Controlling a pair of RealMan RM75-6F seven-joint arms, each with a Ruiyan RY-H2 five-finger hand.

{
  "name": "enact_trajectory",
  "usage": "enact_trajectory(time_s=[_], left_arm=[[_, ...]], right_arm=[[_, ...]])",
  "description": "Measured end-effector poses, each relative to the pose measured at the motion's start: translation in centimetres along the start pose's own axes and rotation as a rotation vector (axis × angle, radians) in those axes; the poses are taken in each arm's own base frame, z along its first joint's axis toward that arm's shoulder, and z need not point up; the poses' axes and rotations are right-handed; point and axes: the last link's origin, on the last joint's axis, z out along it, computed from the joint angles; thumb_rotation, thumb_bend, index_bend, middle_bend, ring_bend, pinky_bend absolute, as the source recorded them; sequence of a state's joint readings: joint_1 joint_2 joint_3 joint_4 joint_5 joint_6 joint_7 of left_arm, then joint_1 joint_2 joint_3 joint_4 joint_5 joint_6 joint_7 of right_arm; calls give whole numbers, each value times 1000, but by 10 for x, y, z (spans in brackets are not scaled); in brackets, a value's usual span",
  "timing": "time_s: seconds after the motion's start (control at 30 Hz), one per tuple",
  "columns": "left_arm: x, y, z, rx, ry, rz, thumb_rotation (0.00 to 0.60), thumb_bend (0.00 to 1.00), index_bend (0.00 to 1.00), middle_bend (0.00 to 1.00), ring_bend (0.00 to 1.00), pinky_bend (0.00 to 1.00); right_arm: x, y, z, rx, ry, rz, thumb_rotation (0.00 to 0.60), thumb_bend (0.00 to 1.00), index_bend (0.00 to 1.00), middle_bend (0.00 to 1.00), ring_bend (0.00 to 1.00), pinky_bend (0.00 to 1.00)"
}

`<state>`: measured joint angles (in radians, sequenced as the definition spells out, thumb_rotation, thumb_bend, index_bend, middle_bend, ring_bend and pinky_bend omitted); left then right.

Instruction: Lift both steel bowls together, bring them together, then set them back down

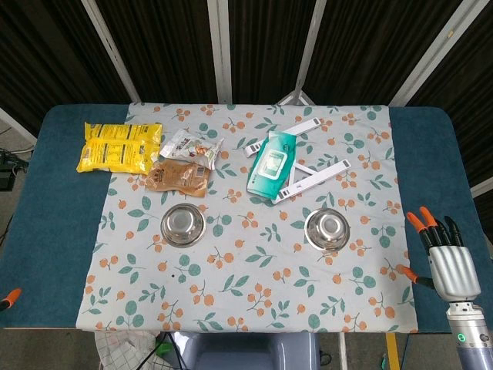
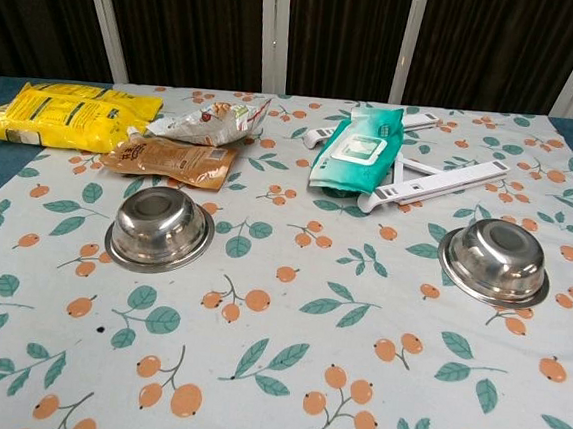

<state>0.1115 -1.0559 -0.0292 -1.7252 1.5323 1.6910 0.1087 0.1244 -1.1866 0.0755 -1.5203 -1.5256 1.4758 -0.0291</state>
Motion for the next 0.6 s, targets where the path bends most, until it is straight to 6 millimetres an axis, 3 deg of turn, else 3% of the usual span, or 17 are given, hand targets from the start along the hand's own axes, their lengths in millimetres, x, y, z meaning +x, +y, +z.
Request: enact_trajectory(time_s=[0.6], left_arm=[[4,-3,-2,-2,12,-16,600,44,127,0,0,134]], right_arm=[[-5,-8,-2,-30,-30,80,600,2,140,26,62,0]])
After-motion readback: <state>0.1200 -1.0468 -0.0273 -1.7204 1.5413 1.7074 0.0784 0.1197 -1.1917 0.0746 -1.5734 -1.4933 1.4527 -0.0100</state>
